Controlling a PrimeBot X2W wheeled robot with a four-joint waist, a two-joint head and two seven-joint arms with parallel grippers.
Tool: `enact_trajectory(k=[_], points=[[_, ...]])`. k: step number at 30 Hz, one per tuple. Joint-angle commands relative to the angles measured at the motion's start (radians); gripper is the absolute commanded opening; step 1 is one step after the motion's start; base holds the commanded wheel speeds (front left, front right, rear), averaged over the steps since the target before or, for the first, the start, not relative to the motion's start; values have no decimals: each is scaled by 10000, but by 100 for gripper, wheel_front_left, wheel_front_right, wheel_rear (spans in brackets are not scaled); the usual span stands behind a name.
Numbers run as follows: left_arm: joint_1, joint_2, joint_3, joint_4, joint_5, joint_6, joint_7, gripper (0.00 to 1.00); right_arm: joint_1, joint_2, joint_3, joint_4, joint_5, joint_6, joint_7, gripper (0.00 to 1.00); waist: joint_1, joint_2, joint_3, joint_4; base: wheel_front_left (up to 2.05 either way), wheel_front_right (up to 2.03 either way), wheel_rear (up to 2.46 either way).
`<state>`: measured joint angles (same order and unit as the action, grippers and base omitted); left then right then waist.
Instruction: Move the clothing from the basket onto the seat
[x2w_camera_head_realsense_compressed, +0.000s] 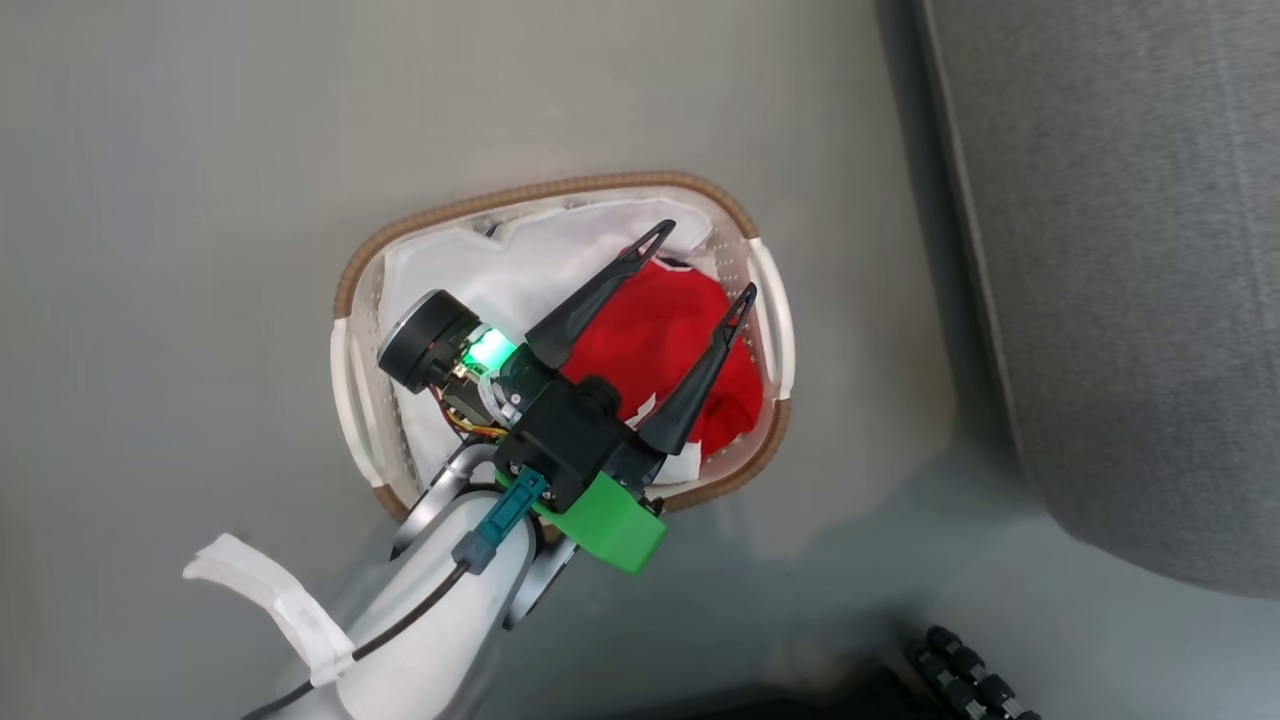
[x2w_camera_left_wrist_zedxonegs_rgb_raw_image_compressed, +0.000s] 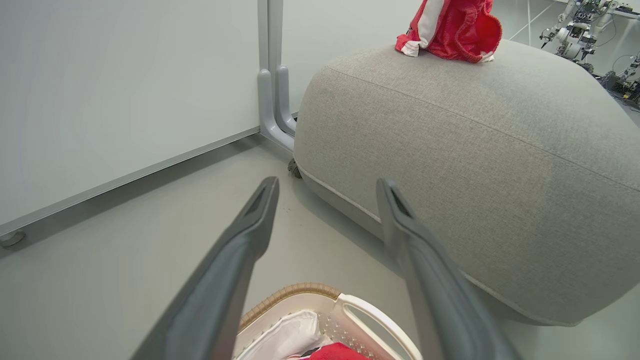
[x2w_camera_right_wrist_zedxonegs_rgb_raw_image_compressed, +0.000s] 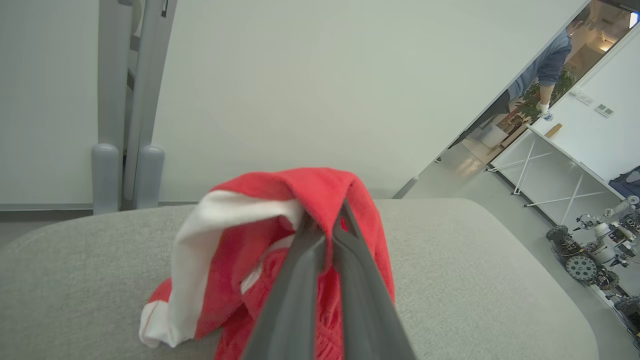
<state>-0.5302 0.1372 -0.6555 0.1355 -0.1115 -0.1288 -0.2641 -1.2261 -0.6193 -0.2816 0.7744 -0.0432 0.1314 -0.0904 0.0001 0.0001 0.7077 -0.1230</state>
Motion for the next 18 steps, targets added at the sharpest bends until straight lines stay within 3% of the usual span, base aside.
enact_trajectory(k=[1, 9, 11, 12, 13, 18], points=[[-209, 37, -21, 7, 59, -13, -5, 100, 286, 150, -97, 262, -127, -14, -130, 0, -1, -1, 730, 453, 0, 0, 0], [-213, 93, 11, 113, 18, -12, -5, 100, 797, 847, -581, 1488, -627, -14, -653, 2, -1, -1, 690, 312, 0, 0, 0], [-115, 116, 23, 151, -7, -10, -5, 100, 857, 994, -681, 1662, -695, -14, -761, 23, -1, -1, 591, 262, 0, 0, 0], [-65, 126, 28, 167, -23, -6, -5, 100, 914, 1105, -715, 1723, -748, -14, -836, 49, -1, -1, 538, 236, 0, 0, 0], [-11, 131, 49, 181, -39, 2, -5, 100, 970, 1247, -741, 1792, -784, -14, -914, 100, -1, -1, 466, 201, 0, 0, 0], [137, 178, 267, 199, -121, 91, -5, 100, 1182, 1673, -611, 1787, -869, -14, -1329, 100, -1, -1, 57, 33, 0, 0, 0]])
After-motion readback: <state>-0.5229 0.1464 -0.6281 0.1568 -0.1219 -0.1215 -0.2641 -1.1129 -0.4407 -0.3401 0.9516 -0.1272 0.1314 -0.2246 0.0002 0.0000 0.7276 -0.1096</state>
